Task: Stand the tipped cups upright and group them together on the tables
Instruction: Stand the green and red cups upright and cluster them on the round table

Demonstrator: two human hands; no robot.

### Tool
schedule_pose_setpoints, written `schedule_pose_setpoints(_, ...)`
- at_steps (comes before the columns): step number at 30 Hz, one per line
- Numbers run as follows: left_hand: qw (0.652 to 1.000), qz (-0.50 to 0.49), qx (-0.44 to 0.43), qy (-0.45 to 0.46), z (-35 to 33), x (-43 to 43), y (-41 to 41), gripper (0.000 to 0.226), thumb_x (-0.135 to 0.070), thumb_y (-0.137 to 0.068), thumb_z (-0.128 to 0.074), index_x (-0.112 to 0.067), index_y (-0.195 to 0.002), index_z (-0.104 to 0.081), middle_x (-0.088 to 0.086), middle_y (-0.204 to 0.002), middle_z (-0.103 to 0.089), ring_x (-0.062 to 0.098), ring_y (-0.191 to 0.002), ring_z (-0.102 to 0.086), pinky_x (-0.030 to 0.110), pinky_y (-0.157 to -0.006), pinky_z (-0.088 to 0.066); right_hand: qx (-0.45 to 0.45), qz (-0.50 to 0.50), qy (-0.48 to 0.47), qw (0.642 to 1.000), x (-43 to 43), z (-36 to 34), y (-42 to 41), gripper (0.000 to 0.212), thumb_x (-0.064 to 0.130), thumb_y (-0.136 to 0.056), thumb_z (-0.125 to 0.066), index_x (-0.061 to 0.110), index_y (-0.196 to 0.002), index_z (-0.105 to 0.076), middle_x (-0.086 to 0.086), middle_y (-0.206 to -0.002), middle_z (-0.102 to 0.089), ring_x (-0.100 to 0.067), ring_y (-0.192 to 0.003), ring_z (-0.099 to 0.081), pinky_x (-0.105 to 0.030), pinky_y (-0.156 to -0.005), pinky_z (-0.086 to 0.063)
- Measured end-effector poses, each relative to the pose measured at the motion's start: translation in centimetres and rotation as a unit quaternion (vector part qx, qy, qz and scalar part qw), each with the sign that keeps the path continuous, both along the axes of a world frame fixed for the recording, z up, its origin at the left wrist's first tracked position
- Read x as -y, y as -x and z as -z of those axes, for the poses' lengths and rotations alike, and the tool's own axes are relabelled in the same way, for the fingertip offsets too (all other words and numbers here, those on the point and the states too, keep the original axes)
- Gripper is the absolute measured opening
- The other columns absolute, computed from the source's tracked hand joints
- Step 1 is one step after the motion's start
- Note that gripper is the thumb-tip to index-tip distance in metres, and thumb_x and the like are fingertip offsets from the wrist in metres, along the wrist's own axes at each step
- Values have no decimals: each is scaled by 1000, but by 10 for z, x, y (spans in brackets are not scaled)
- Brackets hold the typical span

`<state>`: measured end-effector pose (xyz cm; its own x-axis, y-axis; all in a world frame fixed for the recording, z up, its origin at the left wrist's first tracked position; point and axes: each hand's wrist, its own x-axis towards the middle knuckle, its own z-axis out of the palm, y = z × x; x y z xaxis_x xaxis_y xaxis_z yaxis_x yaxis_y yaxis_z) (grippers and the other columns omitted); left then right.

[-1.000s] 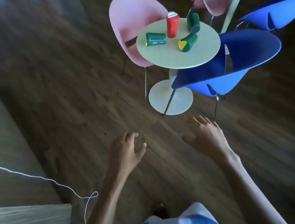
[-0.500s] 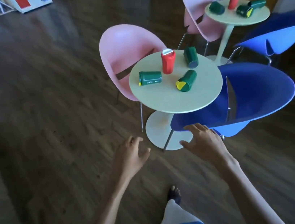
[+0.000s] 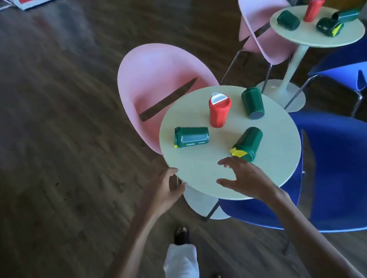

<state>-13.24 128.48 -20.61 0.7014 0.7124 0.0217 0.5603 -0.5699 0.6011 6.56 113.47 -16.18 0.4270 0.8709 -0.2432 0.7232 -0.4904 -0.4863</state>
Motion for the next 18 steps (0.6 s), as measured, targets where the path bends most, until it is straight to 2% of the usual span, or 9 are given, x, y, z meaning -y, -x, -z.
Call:
schedule_pose_setpoints(3, 998, 21, -4, 60, 18, -50, -33, 55, -40, -83, -67, -16, -130, -51, -1, -129, -57, 13, -118, -53, 20, -85, -38, -46, 13, 8, 999, -50, 18, -29, 51, 41, -83, -65, 27, -129, -50, 4, -122, -57, -13, -113, -53, -33, -94, -44)
schedule_pose_setpoints(6, 996, 47, 6, 76, 33, -102, -70, 60, -32, -81, -71, -9, -131, -48, 7, -130, -53, 20, -122, -50, 23, -94, -36, -75, 28, 22, 997, -100, 35, -56, 53, 37, -83, -67, 23, -131, -48, 1, -122, -57, -16, -115, -53, -32, -97, -42)
schedule_pose_setpoints(11, 991, 90, -20, 98, 60, -178, -123, 78, -34, -67, -74, -9, -135, -44, 9, -130, -51, 23, -124, -45, 41, -102, -39, -73, 44, 48, 995, -171, 69, -98, 59, 26, -83, -68, 15, -135, -44, -9, -131, -53, -24, -124, -44, -35, -103, -36)
schedule_pose_setpoints(15, 976, 128, -102, 145, 81, -213, -149, 96, -37, -63, -79, -17, -144, -30, 6, -143, -37, 20, -133, -34, 39, -108, -35, -52, 44, 81, 994, -208, 94, -121, 72, 25, -78, -72, 17, -141, -37, -8, -141, -44, -24, -130, -38, -38, -104, -37)
schedule_pose_setpoints(18, 962, 164, -138, 169, 94, -227, -161, 99, -40, -61, -81, -19, -143, -30, 4, -142, -38, 18, -131, -36, 35, -107, -36, -56, 12, 132, 990, -223, 109, -132, 80, 26, -76, -73, 18, -144, -33, -6, -145, -41, -24, -132, -36, -42, -105, -38)
